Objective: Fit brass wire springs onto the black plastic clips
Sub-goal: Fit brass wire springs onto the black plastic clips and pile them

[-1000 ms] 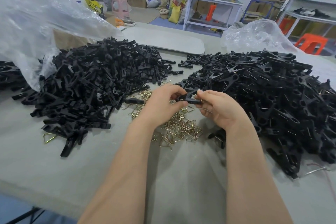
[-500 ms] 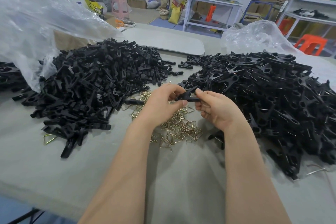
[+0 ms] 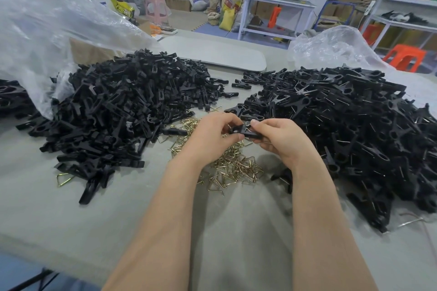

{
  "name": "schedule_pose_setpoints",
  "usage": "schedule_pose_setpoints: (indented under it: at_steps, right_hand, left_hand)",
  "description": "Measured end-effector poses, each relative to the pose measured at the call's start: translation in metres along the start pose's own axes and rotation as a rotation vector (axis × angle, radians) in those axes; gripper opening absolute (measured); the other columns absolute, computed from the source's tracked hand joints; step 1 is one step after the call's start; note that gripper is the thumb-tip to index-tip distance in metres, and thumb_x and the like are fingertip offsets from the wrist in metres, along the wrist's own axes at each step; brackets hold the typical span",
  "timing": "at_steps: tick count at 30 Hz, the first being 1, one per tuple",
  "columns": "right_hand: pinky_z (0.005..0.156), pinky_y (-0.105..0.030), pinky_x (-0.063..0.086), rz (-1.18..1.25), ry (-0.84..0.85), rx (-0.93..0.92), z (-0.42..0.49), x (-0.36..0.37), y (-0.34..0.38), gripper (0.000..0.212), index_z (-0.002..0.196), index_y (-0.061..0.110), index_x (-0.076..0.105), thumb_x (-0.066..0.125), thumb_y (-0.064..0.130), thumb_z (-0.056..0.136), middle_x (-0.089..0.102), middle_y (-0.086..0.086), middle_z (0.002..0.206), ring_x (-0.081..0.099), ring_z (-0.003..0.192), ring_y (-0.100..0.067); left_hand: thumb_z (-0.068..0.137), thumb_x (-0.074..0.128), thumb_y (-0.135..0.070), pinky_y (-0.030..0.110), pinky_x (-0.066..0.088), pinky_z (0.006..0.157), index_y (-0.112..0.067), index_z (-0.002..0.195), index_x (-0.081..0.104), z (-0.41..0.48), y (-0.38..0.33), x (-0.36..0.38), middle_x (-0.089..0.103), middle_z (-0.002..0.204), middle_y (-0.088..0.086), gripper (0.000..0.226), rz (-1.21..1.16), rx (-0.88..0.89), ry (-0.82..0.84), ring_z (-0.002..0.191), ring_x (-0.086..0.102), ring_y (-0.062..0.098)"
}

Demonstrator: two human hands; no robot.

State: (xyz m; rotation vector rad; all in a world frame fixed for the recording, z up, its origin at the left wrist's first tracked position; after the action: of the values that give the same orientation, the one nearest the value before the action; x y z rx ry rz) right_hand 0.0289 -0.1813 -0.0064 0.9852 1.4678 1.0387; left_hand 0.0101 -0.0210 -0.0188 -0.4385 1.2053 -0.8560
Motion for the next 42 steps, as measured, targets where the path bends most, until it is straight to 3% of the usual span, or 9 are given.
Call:
schedule_pose_setpoints:
  at_steps: [4, 11, 17, 24, 29, 33, 36, 40, 42]
  right_hand:
    - [0.078, -0.029, 0.05, 0.023, -0.022, 0.017, 0.002, -0.001, -0.001, 0.019, 0.079, 0.013, 0.069, 0.061, 0.025, 0.092, 0.069, -0.003, 0.076, 0.064, 0.073, -0.011]
    - [0.072, -0.023, 0.049, 0.015, -0.044, 0.035, 0.001, -0.004, -0.001, 0.02, 0.078, 0.014, 0.069, 0.06, 0.025, 0.092, 0.069, -0.001, 0.073, 0.062, 0.074, -0.01]
    - [0.084, -0.03, 0.05, 0.041, 0.003, 0.07, 0.0, -0.003, 0.0, 0.018, 0.081, 0.016, 0.07, 0.061, 0.029, 0.091, 0.07, -0.002, 0.086, 0.065, 0.08, -0.011]
    - [0.062, -0.019, 0.041, 0.106, 0.013, 0.07, 0.0, -0.001, 0.0, 0.023, 0.073, 0.014, 0.066, 0.06, 0.025, 0.093, 0.058, 0.002, 0.064, 0.051, 0.063, -0.008]
    - [0.057, -0.018, 0.04, 0.051, 0.063, 0.037, -0.001, -0.004, -0.001, 0.022, 0.074, 0.013, 0.067, 0.06, 0.023, 0.092, 0.053, 0.007, 0.055, 0.047, 0.057, -0.006]
    - [0.045, -0.013, 0.037, 0.341, 0.122, 0.093, -0.001, -0.004, -0.001, 0.017, 0.075, 0.009, 0.061, 0.06, 0.016, 0.091, 0.05, 0.002, 0.055, 0.042, 0.045, -0.004]
    - [0.042, -0.012, 0.036, 0.547, 0.208, 0.126, -0.001, -0.003, -0.002, 0.015, 0.074, 0.011, 0.056, 0.066, 0.021, 0.079, 0.049, 0.001, 0.054, 0.04, 0.042, -0.004]
    - [0.044, -0.014, 0.041, 0.674, 0.3, 0.101, -0.001, -0.005, -0.004, 0.014, 0.07, 0.012, 0.063, 0.066, 0.025, 0.074, 0.054, 0.0, 0.058, 0.045, 0.046, -0.005]
    - [0.045, -0.015, 0.042, 0.672, 0.313, 0.093, 0.0, -0.005, -0.005, 0.014, 0.068, 0.013, 0.069, 0.066, 0.025, 0.075, 0.056, 0.0, 0.06, 0.048, 0.048, -0.006]
  left_hand:
    - [0.084, 0.07, -0.019, 0.004, 0.034, 0.067, -0.023, 0.101, 0.066, 0.0, 0.001, 0.0, 0.051, 0.081, -0.021, 0.018, 0.0, -0.017, -0.024, 0.076, 0.049, -0.005]
    - [0.085, 0.069, -0.02, 0.006, 0.034, 0.066, -0.028, 0.099, 0.061, -0.001, 0.002, -0.001, 0.049, 0.081, -0.022, 0.019, -0.023, -0.062, -0.041, 0.078, 0.048, -0.005]
    - [0.083, 0.07, -0.018, 0.02, 0.04, 0.078, -0.027, 0.097, 0.062, 0.001, 0.0, 0.0, 0.05, 0.086, -0.018, 0.019, -0.02, -0.008, -0.017, 0.081, 0.049, -0.001]
    - [0.083, 0.071, -0.017, 0.034, 0.047, 0.091, -0.029, 0.095, 0.062, -0.001, -0.003, -0.002, 0.056, 0.089, -0.012, 0.019, -0.092, -0.021, -0.025, 0.089, 0.056, 0.012]
    - [0.082, 0.072, -0.016, 0.037, 0.047, 0.091, -0.026, 0.097, 0.065, -0.002, -0.004, -0.004, 0.058, 0.087, -0.009, 0.019, -0.103, -0.03, -0.009, 0.092, 0.057, 0.016]
    - [0.082, 0.072, -0.019, 0.03, 0.05, 0.085, -0.031, 0.095, 0.064, -0.003, -0.006, -0.006, 0.06, 0.086, -0.013, 0.02, -0.21, -0.067, -0.014, 0.094, 0.061, 0.015]
    - [0.082, 0.073, -0.018, 0.029, 0.053, 0.082, -0.031, 0.095, 0.065, -0.002, -0.007, -0.007, 0.062, 0.084, -0.013, 0.02, -0.286, -0.069, -0.004, 0.087, 0.063, 0.013]
    - [0.082, 0.072, -0.018, 0.028, 0.048, 0.068, -0.035, 0.091, 0.063, -0.002, -0.008, -0.008, 0.065, 0.086, 0.009, 0.021, -0.389, -0.086, 0.019, 0.073, 0.055, 0.011]
    - [0.083, 0.072, -0.019, 0.021, 0.044, 0.063, -0.035, 0.091, 0.062, -0.002, -0.008, -0.008, 0.064, 0.088, 0.009, 0.021, -0.399, -0.08, 0.015, 0.07, 0.054, 0.009]
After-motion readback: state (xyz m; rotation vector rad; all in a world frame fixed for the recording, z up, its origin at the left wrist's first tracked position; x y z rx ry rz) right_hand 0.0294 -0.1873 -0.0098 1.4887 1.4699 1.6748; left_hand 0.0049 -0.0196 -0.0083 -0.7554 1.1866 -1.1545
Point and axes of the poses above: each hand's wrist, its own z-axis towards the middle knuckle, its own x-axis out of the palm, y = z × x, the point moved 1 cm from there along z, towards the middle knuckle
